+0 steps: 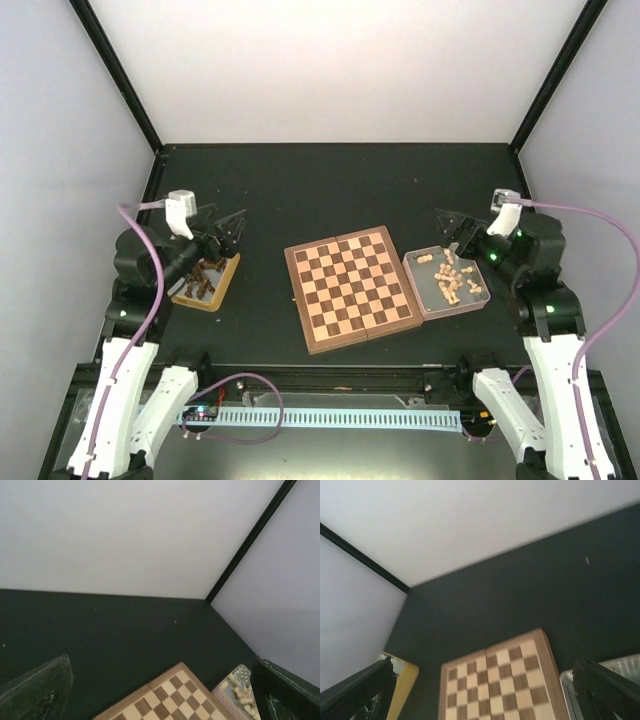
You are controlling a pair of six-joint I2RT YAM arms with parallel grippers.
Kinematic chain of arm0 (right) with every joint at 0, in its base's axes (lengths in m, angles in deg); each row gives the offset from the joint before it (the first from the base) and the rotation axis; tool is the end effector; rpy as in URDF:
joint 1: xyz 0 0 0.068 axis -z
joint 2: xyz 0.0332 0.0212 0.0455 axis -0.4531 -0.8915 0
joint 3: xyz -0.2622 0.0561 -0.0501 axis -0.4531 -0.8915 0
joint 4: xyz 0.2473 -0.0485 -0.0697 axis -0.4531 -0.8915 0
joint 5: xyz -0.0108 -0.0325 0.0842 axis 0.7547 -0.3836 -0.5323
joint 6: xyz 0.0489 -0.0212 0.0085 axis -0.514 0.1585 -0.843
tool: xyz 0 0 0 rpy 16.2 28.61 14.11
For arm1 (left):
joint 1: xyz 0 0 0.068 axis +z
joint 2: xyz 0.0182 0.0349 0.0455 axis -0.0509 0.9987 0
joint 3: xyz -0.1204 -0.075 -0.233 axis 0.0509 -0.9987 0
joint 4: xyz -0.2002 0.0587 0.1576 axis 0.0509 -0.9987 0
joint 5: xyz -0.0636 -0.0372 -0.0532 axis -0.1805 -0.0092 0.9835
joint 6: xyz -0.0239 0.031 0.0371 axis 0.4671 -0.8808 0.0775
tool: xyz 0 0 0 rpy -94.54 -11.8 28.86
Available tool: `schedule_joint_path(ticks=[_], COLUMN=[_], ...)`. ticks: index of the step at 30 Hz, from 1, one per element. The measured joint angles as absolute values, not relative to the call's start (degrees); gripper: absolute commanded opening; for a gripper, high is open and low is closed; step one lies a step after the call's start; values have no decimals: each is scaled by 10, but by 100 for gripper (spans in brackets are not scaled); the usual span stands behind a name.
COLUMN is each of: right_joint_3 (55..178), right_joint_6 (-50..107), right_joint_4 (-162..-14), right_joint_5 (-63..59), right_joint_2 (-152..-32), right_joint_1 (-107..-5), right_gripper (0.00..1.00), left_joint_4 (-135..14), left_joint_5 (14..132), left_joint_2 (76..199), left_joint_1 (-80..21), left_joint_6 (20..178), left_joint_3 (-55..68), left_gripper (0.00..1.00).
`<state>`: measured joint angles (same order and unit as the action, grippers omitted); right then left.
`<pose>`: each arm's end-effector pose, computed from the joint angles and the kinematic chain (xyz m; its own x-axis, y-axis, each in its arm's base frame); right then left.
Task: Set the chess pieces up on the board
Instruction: Pick up the chess piece from the storage box.
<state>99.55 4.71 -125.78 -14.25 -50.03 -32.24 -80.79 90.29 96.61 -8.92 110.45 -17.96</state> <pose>0.1260 0.0237 0.3851 -0.4759 0.4388 -0.7623 -0.1857 0.7970 0.5747 0.1313 -0.0292 0.3680 -0.2825 -0.3223 -0.9035 0.4491 0.7878 -0.4215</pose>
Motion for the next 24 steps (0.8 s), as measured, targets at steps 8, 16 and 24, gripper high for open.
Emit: schedule_joint_path(ticks=[8,16,24], right_joint_3=[923,914,892], right_joint_6=[72,91,75], right_joint_4=[-1292,-1311,-1322], right_joint_5=[-97,7,106], right_joint_2=[-595,-763,-819], right_joint_1=[-320,-319,-319], right_gripper=[74,44,36], left_joint_4=[-801,-755,-709], left_joint_5=[968,981,961], left_joint_2=[1036,1076,1147], left_joint_1=[-102,-127,-127], left_joint_6=[1104,1130,1153], left_joint_3=[-215,-296,-311], left_gripper=[97,96,91])
